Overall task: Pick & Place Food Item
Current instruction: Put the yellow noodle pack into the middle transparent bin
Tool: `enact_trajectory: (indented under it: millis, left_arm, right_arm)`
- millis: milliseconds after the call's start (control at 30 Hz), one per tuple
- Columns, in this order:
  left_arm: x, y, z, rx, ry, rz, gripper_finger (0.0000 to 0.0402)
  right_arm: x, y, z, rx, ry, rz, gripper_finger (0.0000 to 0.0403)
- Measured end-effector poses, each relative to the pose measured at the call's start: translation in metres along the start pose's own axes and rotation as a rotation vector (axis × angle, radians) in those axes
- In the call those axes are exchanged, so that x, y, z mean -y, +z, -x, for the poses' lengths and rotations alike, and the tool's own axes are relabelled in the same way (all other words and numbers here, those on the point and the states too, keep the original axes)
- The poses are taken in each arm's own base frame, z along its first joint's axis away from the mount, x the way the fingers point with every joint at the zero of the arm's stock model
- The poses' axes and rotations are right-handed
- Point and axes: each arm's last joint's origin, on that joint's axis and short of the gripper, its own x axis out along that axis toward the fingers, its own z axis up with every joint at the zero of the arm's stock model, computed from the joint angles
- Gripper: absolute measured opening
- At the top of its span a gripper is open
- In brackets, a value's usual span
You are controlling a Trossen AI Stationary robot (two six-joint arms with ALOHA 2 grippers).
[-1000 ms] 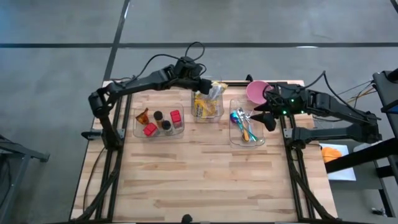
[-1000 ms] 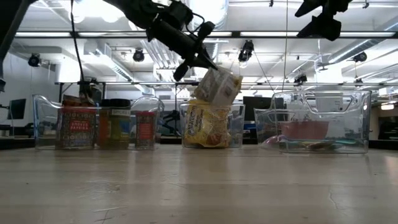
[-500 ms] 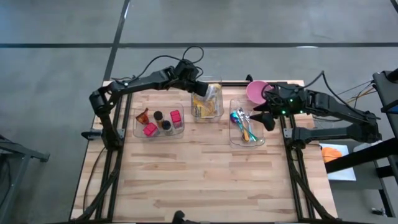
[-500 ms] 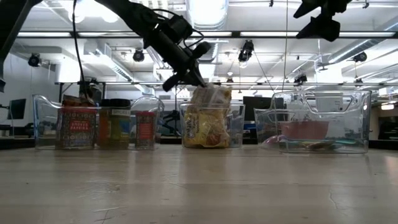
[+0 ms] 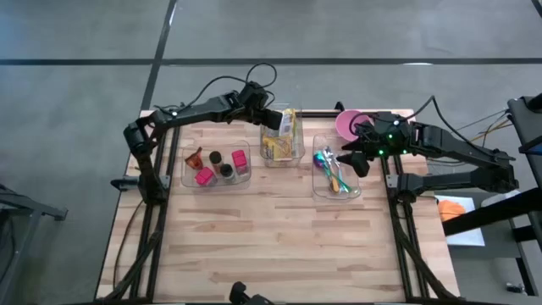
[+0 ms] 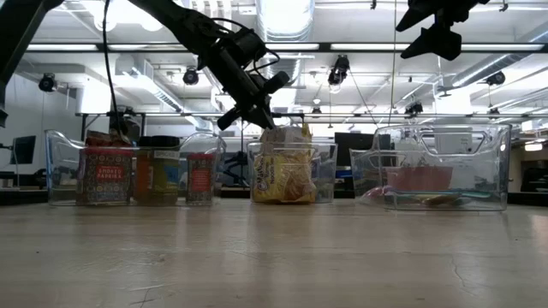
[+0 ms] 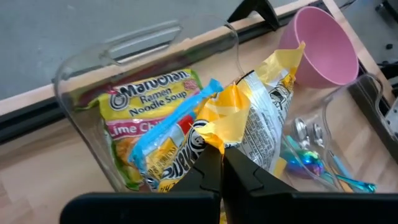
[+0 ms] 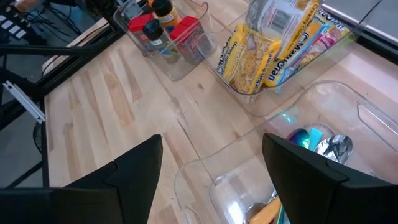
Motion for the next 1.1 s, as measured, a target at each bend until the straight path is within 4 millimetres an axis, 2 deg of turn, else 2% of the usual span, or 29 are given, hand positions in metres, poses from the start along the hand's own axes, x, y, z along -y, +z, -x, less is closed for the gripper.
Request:
enact_trajectory:
  millis: [300,1100]
  left_arm:
    - [-0.0031,0.0016,0.0,0.016,0.028,-0.013,0.0]
    - [-0.0044,0.0003,0.0001,0.001,0.039,-0.023,0.0008]
  right_arm:
    - [-0.0001,0.0014,-0.006,-0.013,-0.01,-0.02,0.0271]
    - [-0.0015,0.0038,-0.0037,0.022,0.008,-0.024,0.0271]
